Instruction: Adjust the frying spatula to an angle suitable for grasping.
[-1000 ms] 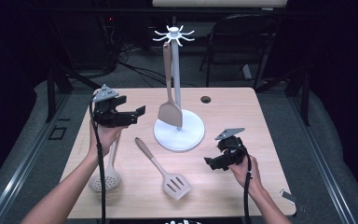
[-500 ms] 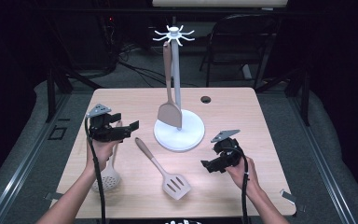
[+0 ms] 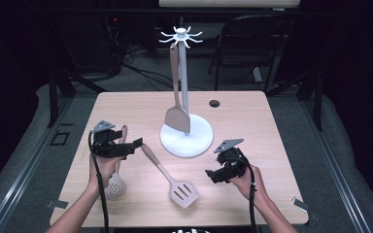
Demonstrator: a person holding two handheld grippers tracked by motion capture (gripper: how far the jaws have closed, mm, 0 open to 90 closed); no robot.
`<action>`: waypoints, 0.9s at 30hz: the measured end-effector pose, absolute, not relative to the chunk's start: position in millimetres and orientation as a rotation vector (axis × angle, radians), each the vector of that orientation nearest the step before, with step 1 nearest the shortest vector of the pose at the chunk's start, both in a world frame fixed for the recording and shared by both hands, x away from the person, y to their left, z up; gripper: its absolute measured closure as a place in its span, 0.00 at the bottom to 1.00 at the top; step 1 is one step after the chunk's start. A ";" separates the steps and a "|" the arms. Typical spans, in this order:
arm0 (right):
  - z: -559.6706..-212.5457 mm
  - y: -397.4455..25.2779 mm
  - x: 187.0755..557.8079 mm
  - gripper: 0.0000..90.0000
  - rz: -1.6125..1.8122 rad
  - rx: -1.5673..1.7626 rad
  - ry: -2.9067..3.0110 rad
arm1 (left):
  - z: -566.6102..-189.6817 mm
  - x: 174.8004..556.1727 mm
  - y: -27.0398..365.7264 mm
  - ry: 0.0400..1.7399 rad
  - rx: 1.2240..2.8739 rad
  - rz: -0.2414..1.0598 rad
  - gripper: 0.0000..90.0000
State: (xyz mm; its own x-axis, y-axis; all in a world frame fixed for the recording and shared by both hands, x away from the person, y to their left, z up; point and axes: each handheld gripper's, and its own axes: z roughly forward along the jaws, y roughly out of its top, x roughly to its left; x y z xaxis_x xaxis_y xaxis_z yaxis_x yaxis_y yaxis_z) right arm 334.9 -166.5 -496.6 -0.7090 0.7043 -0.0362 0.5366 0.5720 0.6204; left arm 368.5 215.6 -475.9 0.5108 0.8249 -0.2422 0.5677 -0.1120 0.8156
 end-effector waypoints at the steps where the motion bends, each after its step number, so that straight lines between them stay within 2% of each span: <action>1: -495.7 -165.0 334.0 0.18 0.865 1.022 2.532 | -477.6 367.9 213.9 1.165 1.803 0.338 0.07; 6: -497.6 -159.0 331.7 0.30 0.868 1.027 2.565 | -483.4 367.0 207.3 1.165 1.823 0.313 0.07; 17: -495.9 -141.3 319.5 0.74 0.890 0.915 2.693 | -492.5 364.5 200.3 1.183 1.854 0.290 0.08; 22: -495.5 -124.7 307.9 0.86 0.952 0.818 2.732 | -495.5 365.4 199.1 1.198 1.857 0.280 0.08; 27: -503.7 -105.2 298.1 0.91 0.931 0.731 2.835 | -498.8 365.4 195.6 1.203 1.866 0.271 0.10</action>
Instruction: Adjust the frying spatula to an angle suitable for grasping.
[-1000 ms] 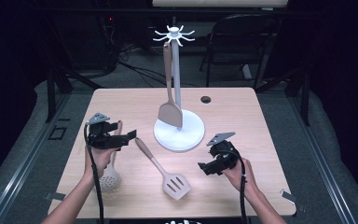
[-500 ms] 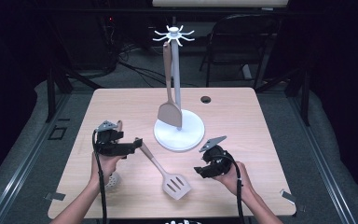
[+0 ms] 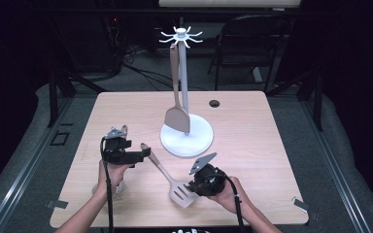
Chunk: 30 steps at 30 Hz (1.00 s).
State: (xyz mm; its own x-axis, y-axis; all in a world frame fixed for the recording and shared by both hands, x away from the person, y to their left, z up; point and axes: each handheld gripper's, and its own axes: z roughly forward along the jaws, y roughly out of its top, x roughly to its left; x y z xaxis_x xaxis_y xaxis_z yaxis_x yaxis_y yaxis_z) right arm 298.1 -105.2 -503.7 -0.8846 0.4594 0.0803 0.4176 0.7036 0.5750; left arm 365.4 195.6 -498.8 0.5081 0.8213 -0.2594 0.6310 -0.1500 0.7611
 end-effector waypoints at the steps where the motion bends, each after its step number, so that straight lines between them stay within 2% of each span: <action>1: -504.9 -101.8 296.3 0.91 0.905 0.705 2.859 | -499.1 364.9 194.6 1.204 1.874 0.272 0.10; 8: -519.3 -88.9 288.1 1.00 0.817 0.658 2.939 | -505.1 364.1 186.3 1.216 1.900 0.259 0.11; 18: -549.4 -80.3 291.6 1.00 0.654 0.713 2.997 | -518.2 363.8 171.8 1.226 1.956 0.209 0.14; 30: -551.6 -82.5 294.0 1.00 0.710 0.746 3.009 | -537.5 376.0 158.7 1.326 1.935 0.179 0.21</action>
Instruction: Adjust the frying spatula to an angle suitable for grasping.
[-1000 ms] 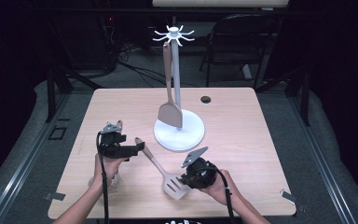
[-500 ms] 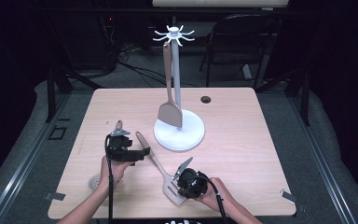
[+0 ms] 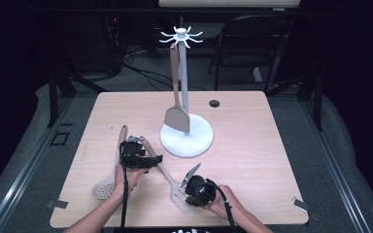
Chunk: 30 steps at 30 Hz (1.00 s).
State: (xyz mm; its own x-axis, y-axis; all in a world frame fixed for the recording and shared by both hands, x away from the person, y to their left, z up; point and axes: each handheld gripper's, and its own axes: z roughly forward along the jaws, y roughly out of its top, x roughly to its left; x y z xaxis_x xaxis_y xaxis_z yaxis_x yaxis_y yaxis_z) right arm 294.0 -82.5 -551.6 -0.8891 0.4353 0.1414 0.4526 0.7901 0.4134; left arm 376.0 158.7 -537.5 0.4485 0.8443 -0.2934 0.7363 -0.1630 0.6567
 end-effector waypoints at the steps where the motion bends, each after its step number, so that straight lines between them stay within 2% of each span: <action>1: -551.7 -82.5 293.9 1.00 -0.694 -0.727 -2.936 | -538.5 377.0 158.3 1.333 1.934 0.180 0.23; 8: -550.9 -81.6 293.9 1.00 -0.682 -0.710 -2.956 | -540.8 379.8 156.1 1.371 1.915 0.204 0.29; 20: -551.5 -82.1 295.0 1.00 -0.686 -0.702 -2.951 | -560.4 388.3 154.8 1.433 1.900 0.122 0.37; 25: -551.7 -82.3 295.1 1.00 -0.691 -0.696 -2.949 | -561.8 388.1 150.2 1.410 1.890 0.133 0.46; 26: -551.7 -82.4 295.3 1.00 -0.691 -0.692 -2.950 | -561.2 387.5 149.7 1.408 1.886 0.138 0.51; 30: -551.7 -82.8 296.2 1.00 -0.688 -0.687 -2.947 | -563.8 388.5 150.0 1.406 1.861 0.133 0.57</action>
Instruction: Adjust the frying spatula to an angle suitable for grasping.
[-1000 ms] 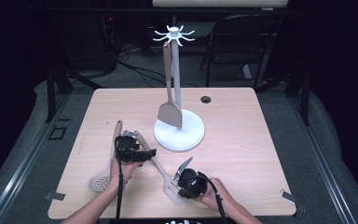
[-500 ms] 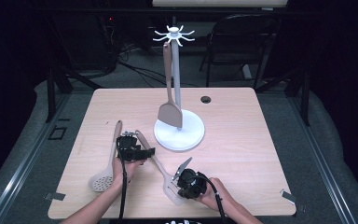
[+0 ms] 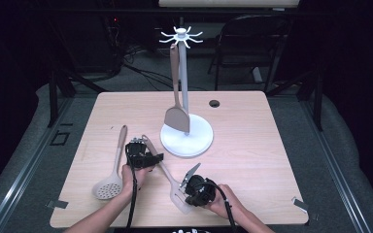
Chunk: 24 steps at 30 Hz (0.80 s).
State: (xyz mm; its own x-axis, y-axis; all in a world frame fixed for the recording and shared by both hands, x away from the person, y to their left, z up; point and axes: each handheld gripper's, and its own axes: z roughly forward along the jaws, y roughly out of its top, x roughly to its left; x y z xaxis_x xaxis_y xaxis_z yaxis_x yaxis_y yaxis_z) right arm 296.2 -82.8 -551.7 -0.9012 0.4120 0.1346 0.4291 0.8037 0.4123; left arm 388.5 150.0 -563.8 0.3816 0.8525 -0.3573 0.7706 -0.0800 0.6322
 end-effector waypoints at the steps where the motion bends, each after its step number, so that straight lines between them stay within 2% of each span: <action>1: -551.7 -82.7 296.1 1.00 -0.689 -0.687 -2.948 | -563.7 388.5 150.5 1.403 1.862 0.126 0.57; 7: -551.3 -82.7 296.6 1.00 -0.684 -0.681 -2.946 | -559.9 384.7 153.0 1.347 1.800 0.119 0.62; 18: -546.6 -83.4 297.0 0.83 -0.689 -0.664 -2.908 | -539.1 370.9 148.4 1.192 1.745 0.195 0.67; 24: -537.8 -88.0 303.6 0.73 -0.794 -0.773 -2.919 | -530.1 363.4 146.0 1.138 1.728 0.225 0.70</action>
